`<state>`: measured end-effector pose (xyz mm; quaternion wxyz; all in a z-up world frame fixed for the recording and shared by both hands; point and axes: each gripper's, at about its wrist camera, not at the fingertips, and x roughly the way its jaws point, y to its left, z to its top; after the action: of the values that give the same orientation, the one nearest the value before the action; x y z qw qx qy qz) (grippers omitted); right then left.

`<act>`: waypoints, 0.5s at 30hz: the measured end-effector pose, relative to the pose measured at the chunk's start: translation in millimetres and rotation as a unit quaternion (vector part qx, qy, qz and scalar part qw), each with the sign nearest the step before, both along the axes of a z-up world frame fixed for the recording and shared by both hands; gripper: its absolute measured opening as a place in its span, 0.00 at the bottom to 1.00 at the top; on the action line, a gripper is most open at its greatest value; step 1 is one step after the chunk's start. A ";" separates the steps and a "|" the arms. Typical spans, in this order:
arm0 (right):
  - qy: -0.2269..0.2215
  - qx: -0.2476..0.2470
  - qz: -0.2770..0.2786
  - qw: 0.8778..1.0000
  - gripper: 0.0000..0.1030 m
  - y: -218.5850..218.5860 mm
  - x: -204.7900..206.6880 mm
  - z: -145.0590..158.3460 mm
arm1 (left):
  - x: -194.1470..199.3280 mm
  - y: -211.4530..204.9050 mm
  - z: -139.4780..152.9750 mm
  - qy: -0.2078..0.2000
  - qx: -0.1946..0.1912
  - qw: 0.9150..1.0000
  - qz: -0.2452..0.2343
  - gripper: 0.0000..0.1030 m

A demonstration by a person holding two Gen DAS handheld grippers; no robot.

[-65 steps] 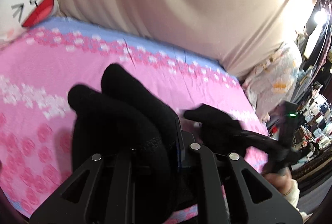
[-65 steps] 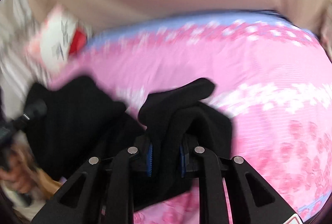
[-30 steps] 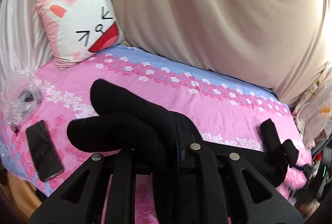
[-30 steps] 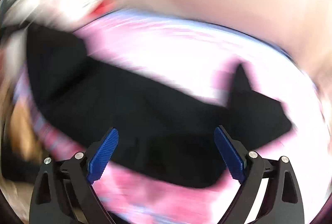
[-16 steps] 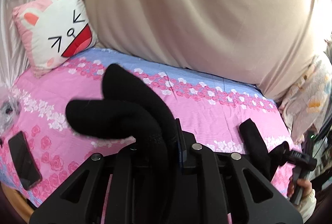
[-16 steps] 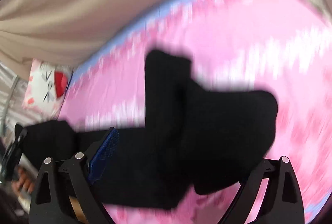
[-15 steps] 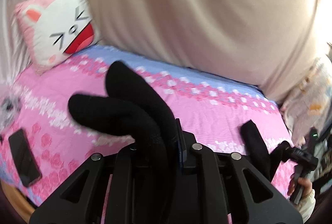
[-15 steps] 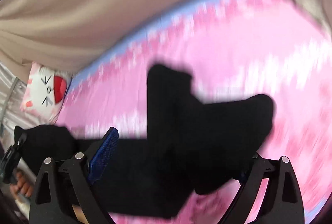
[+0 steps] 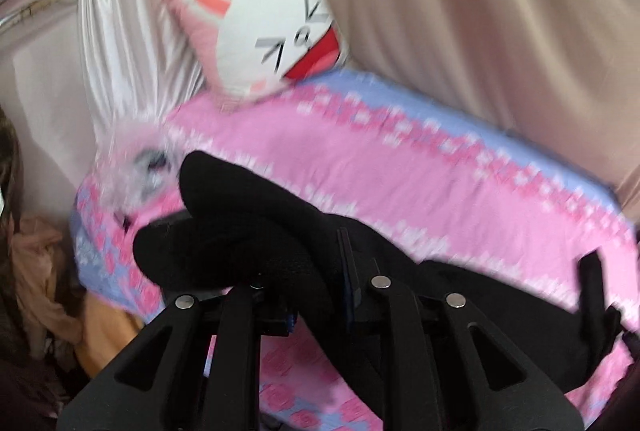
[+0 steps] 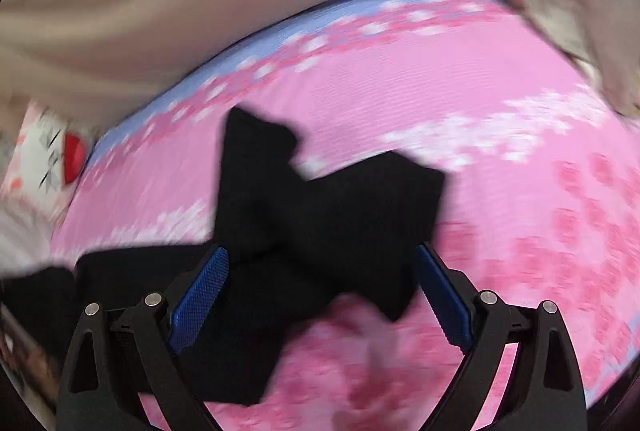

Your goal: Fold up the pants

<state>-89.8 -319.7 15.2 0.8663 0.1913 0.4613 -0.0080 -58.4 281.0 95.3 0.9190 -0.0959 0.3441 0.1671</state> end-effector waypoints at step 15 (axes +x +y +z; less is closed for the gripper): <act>-0.081 0.069 0.024 0.994 0.89 -21.1 -5.8 55.0 | -11.8 75.8 -59.8 0.126 -0.057 0.990 0.033 0.18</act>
<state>-95.5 -340.8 70.2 0.8855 0.2394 0.3937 0.0600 -70.3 356.8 35.5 0.8556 -0.1373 0.4625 0.1878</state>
